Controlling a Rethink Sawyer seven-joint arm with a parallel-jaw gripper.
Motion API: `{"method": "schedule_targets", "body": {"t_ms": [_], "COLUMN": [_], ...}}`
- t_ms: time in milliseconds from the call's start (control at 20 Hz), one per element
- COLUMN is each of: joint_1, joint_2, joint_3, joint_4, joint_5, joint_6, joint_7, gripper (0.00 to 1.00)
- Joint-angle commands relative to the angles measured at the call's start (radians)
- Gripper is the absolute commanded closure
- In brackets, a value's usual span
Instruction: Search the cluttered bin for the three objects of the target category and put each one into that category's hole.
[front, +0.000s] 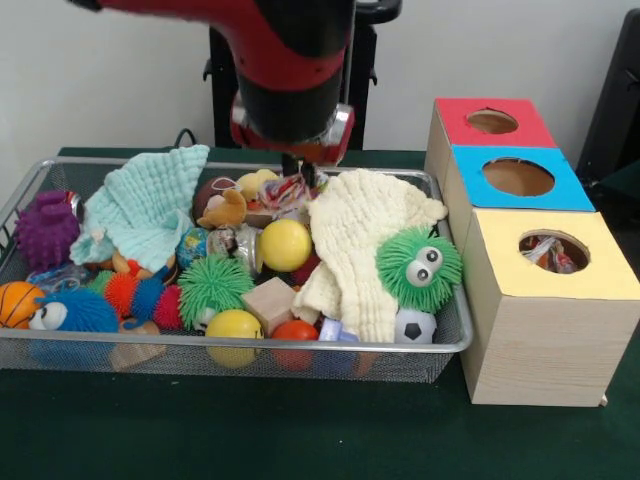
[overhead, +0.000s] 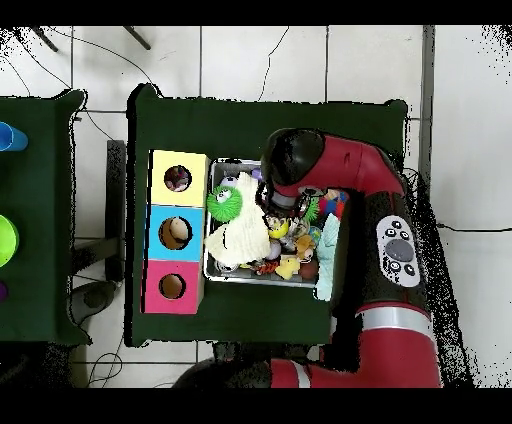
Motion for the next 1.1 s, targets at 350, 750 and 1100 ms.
{"method": "schedule_targets", "body": {"t_ms": [350,750,1100], "joint_1": [-0.008,0.049,0.109], "joint_2": [-0.086,-0.069,-0.038], "joint_3": [0.146,0.148,0.134], "joint_4": [0.048,0.089,0.125], "joint_5": [0.136,0.229,0.324], "joint_6": [-0.038,-0.207,-0.377], "joint_7": [-0.005,0.124,0.215], "gripper": [1.0,1.0,1.0]}}
